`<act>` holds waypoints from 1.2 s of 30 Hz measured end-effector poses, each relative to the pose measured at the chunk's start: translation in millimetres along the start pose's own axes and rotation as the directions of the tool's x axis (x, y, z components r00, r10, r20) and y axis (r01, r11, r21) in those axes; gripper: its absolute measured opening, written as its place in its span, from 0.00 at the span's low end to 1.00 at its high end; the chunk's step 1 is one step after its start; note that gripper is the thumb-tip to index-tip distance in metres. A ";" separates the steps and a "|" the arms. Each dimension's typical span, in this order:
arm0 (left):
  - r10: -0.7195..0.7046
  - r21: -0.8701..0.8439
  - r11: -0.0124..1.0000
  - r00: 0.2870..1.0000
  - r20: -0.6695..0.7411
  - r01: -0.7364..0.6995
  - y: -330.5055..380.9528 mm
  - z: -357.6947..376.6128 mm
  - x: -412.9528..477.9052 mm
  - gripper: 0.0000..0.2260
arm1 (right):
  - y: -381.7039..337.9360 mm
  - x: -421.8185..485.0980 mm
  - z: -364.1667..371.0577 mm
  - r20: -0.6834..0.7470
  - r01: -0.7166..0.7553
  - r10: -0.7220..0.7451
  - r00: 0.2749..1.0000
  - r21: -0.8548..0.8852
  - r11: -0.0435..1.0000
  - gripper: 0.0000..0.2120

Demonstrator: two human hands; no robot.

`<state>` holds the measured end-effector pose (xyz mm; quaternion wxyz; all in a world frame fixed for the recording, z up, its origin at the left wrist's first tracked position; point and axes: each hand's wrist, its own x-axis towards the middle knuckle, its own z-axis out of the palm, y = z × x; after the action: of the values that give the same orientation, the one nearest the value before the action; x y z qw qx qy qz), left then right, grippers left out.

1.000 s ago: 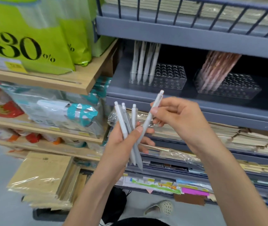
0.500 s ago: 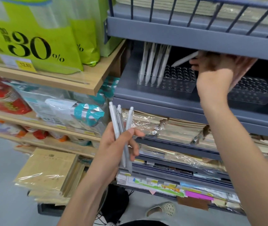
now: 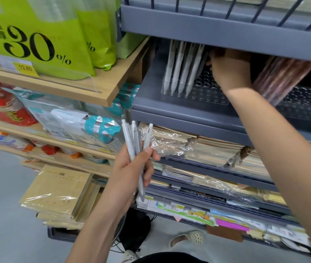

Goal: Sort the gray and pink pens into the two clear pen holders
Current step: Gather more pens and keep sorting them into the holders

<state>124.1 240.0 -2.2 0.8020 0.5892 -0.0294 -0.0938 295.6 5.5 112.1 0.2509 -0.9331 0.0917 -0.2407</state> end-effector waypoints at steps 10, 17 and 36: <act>0.002 0.032 0.999 1.000 -0.029 -0.001 -0.5 -4.2 -1.1 0.11 | 1.6 -1.8 -1.0 0.107 -0.032 0.031 0.994 0.010 0.999 0.17; 0.031 0.032 0.999 0.999 -0.008 -0.030 6.2 -5.6 -4.0 0.06 | -2.0 -33.2 -14.0 -0.026 -0.108 0.147 0.989 0.559 0.822 0.08; 0.042 0.143 0.988 0.986 0.159 -0.065 -0.2 41.3 -8.4 0.06 | 3.8 -171.1 -40.3 0.454 -0.208 -0.067 0.889 0.529 0.823 0.10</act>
<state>109.4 202.6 10.7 0.7535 0.6370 -0.1146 -0.1153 127.0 35.1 71.7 0.5383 -0.8424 -0.0090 -0.0232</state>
